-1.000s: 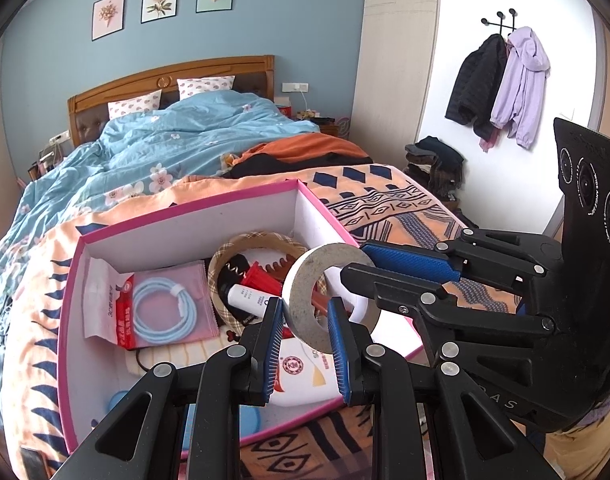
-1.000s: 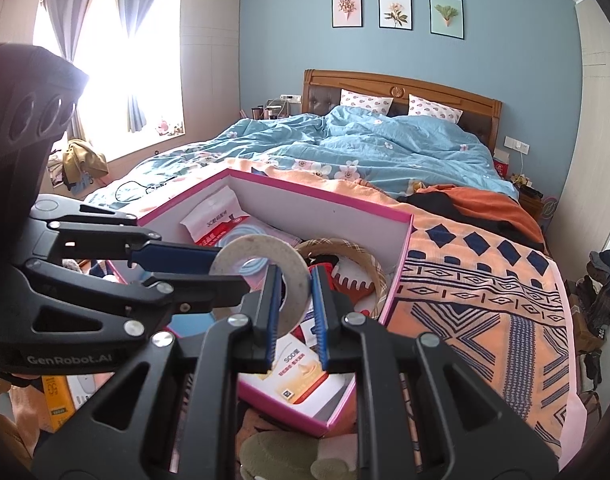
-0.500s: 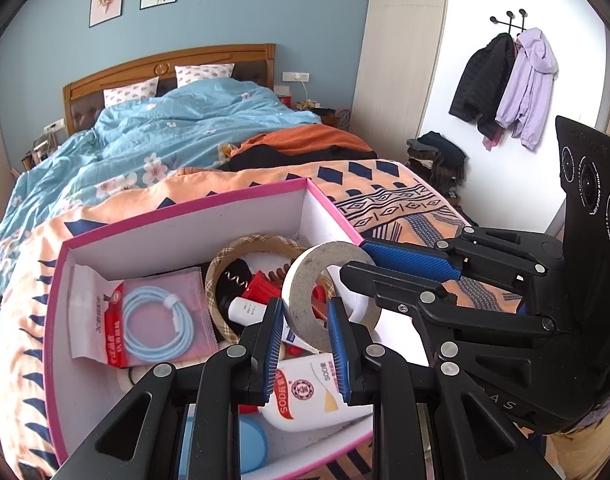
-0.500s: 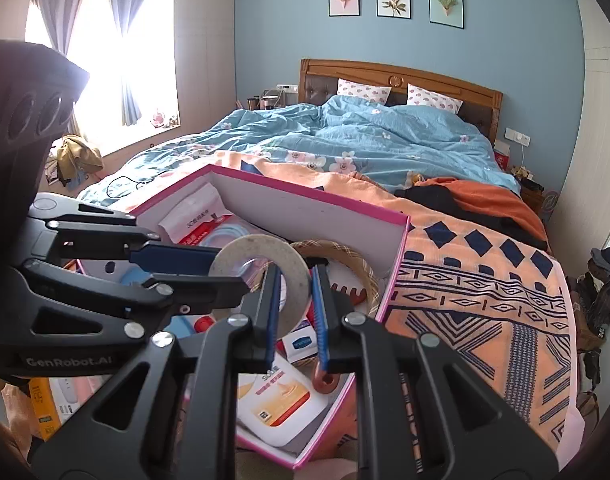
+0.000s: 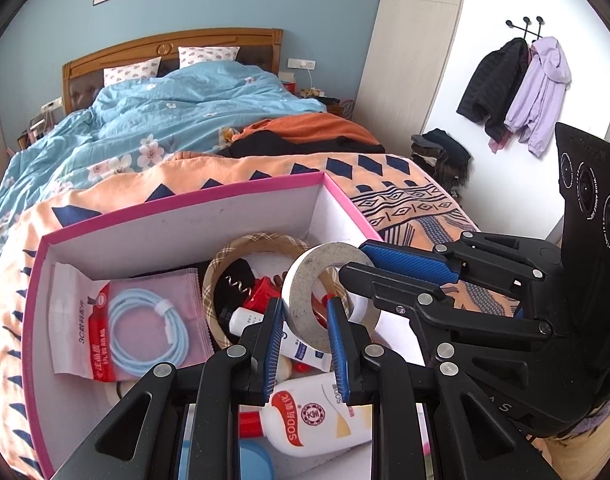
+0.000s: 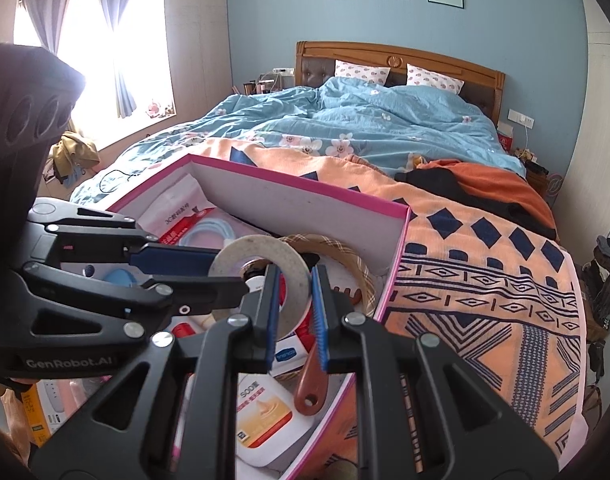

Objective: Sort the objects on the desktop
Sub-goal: 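Lower the tape roll with the right gripper into the pink box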

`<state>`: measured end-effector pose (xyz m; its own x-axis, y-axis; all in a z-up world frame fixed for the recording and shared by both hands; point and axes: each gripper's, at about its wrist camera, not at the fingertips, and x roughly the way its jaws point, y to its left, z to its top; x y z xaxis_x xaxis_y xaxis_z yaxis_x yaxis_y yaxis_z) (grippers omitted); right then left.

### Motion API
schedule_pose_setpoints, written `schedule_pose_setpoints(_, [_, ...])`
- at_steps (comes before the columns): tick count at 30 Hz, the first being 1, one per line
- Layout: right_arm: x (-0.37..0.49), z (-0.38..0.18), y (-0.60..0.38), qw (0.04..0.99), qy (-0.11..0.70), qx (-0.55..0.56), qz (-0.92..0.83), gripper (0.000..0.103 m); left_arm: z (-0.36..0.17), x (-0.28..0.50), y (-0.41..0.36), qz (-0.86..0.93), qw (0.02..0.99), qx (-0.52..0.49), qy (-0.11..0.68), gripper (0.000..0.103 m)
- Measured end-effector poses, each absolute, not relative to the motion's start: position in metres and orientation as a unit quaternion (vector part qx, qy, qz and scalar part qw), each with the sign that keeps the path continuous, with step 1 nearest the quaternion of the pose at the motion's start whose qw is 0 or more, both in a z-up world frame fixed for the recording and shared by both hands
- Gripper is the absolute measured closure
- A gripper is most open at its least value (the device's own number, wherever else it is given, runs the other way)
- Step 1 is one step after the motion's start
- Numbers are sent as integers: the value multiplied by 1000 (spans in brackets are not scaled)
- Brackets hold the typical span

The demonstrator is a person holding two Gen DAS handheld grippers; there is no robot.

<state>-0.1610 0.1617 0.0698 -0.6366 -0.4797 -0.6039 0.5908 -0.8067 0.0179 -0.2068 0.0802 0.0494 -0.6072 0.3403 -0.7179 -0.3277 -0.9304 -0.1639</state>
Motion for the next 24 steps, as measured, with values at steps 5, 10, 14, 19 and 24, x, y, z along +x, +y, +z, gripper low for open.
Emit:
schedule_pose_setpoints(5, [-167, 68, 161, 299, 88, 311, -898, 86, 47, -214, 79, 893, 183, -410, -11, 83])
schedule_pose_setpoints(10, [-175, 67, 160, 298, 85, 318, -896, 86, 48, -222, 79, 893, 180, -413, -11, 83])
schedule_pose_setpoints(14, [-182, 66, 160, 297, 83, 324, -894, 86, 46, -228, 78, 890, 181, -419, -16, 83])
schedule_pose_setpoints(19, [-190, 63, 160, 295, 82, 333, -892, 86, 42, -235, 77, 884, 181, -429, -21, 83])
schedule_pose_setpoints(24, [-197, 59, 160, 295, 78, 341, -889, 86, 43, -239, 80, 883, 177, -434, -13, 83])
